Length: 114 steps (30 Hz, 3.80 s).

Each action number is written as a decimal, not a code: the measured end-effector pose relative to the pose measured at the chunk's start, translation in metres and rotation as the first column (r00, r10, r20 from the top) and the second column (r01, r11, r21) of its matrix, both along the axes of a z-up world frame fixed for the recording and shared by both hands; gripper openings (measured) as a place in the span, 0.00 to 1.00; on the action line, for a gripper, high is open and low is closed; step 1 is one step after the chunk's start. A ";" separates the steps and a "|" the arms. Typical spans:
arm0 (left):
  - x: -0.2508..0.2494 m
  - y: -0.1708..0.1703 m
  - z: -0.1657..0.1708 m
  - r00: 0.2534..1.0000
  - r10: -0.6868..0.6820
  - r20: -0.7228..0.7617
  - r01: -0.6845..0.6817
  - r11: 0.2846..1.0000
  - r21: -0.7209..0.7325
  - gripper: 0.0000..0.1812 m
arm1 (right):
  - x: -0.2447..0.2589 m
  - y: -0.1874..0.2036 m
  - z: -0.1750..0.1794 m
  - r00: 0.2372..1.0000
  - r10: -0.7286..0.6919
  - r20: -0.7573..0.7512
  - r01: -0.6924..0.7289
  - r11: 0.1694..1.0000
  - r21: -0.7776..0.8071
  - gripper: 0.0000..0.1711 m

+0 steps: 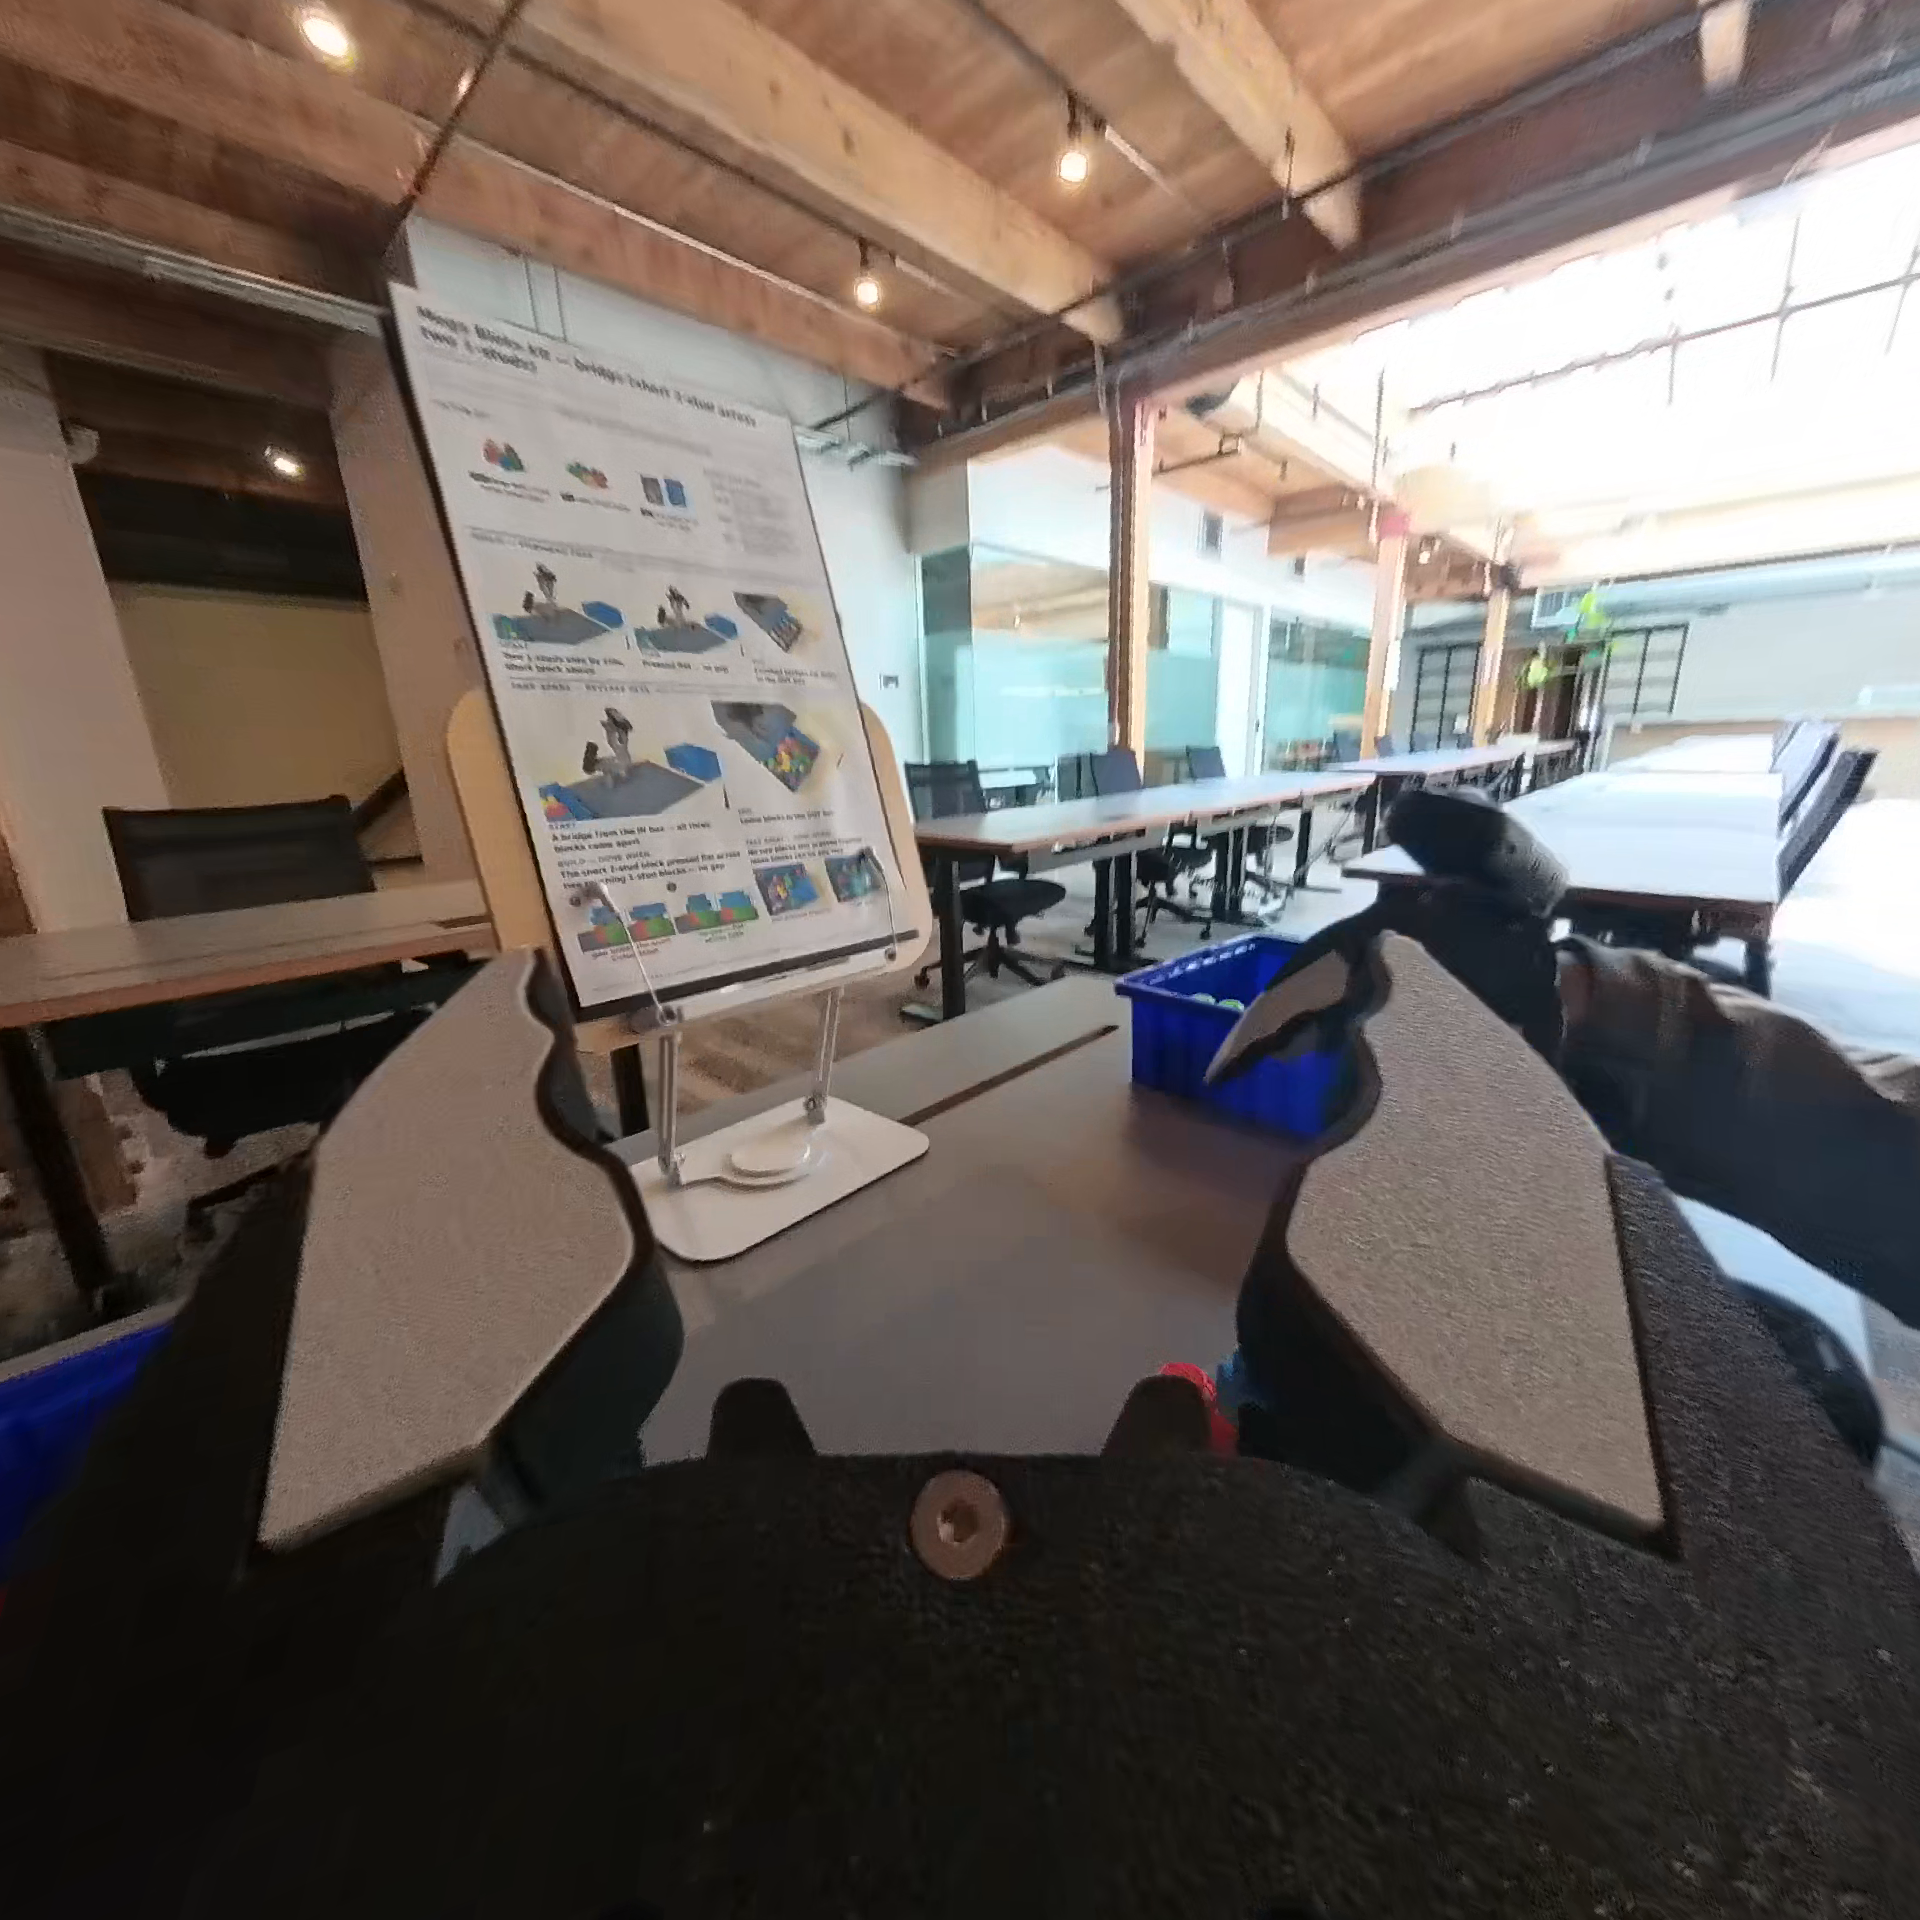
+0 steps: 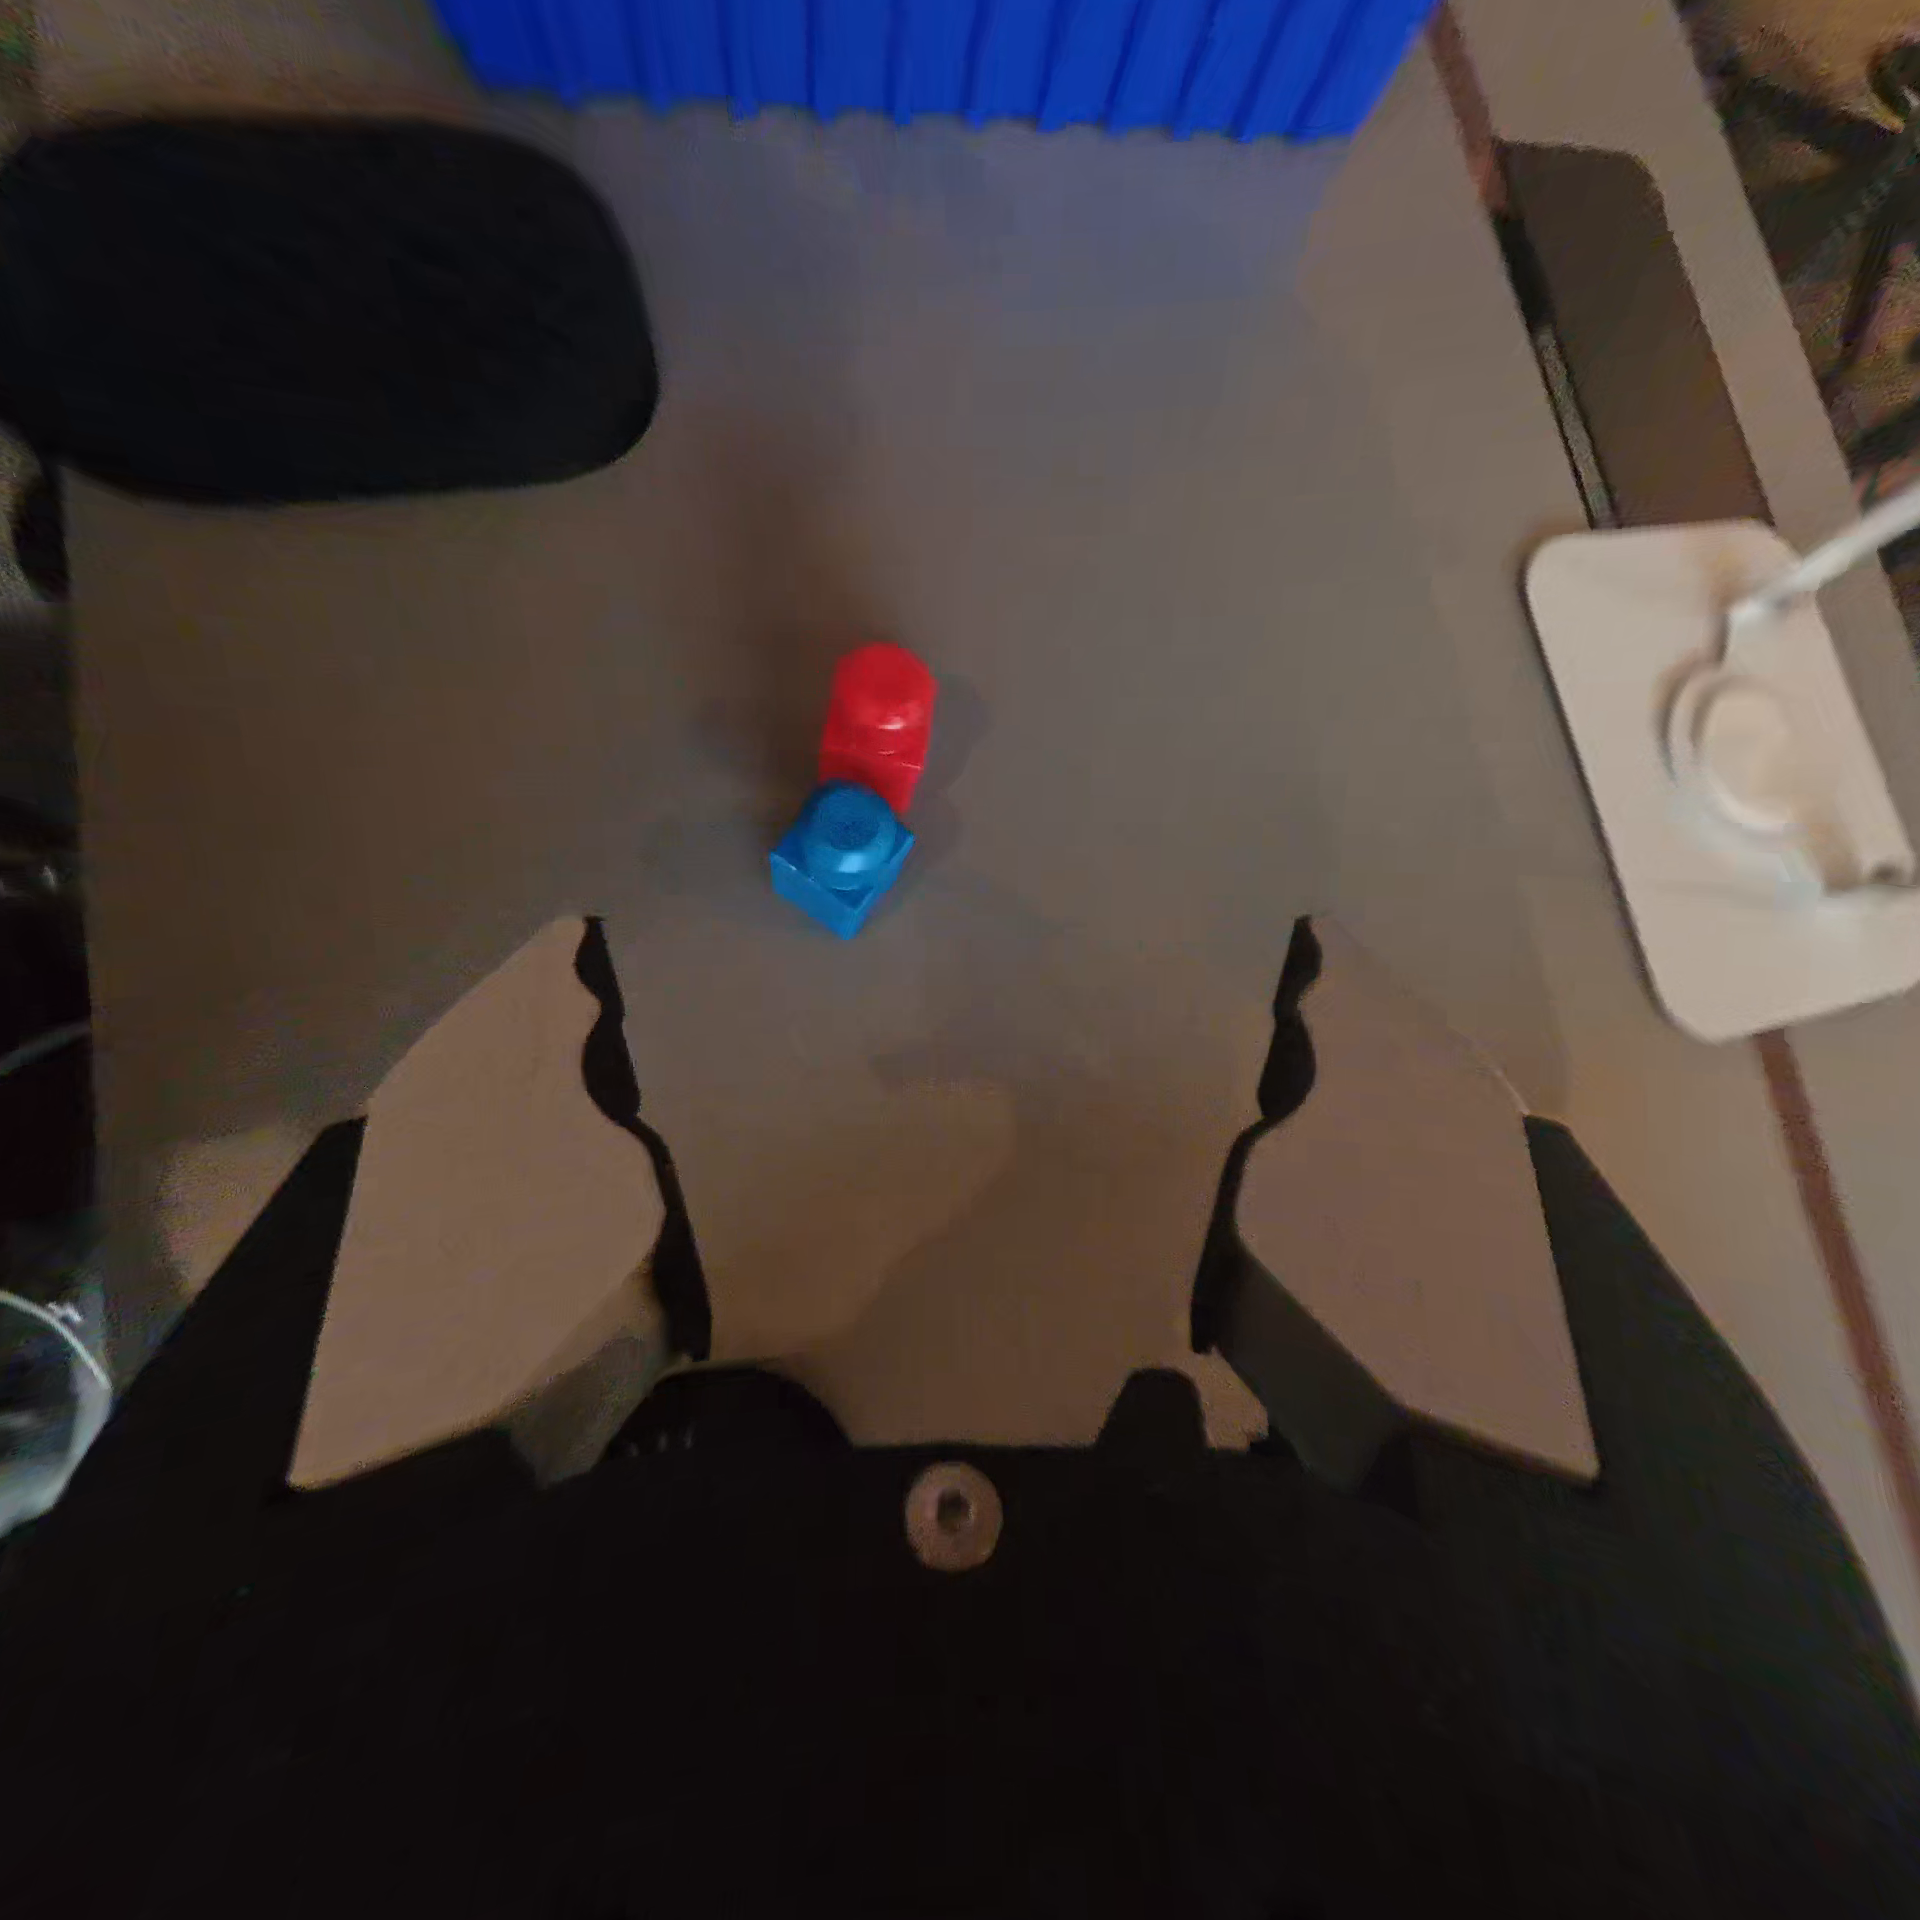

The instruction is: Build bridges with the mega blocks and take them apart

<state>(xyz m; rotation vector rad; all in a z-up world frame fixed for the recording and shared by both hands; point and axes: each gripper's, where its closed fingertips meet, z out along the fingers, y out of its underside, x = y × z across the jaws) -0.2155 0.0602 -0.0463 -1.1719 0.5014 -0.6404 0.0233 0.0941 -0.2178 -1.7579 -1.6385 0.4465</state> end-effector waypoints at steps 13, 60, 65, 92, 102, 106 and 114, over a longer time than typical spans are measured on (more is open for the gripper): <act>-0.063 -0.028 -0.030 0.979 0.115 -0.167 -0.130 0.988 -0.084 0.64 | -0.062 -0.020 -0.040 0.685 0.578 0.444 -0.658 0.752 0.035 0.65; -0.078 -0.014 -0.052 0.968 0.144 -0.204 -0.170 0.978 -0.118 0.63 | -0.072 -0.012 -0.115 -0.139 0.661 0.737 -0.989 -0.062 -0.132 0.49; -0.078 -0.013 -0.055 0.965 0.145 -0.217 -0.174 0.977 -0.122 0.63 | -0.074 -0.013 -0.098 0.106 0.753 0.649 -0.974 0.209 -0.084 0.58; -0.060 -0.038 -0.041 0.967 0.070 -0.245 -0.104 0.987 -0.126 0.59 | -0.056 -0.028 -0.094 0.983 -0.082 -0.163 0.043 0.972 -0.230 0.36; -0.059 -0.035 -0.044 0.967 0.065 -0.248 -0.101 0.986 -0.132 0.59 | -0.056 -0.019 -0.097 0.987 -0.040 -0.156 0.013 0.985 -0.173 0.20; -0.056 -0.034 -0.045 0.964 0.061 -0.259 -0.097 0.987 -0.130 0.59 | -0.058 -0.017 -0.097 0.988 -0.013 -0.153 -0.013 0.986 -0.166 0.19; -0.053 -0.036 -0.045 0.958 0.060 -0.280 -0.095 0.989 -0.115 0.59 | -0.061 -0.015 -0.097 0.987 0.040 -0.153 -0.064 0.986 -0.154 0.19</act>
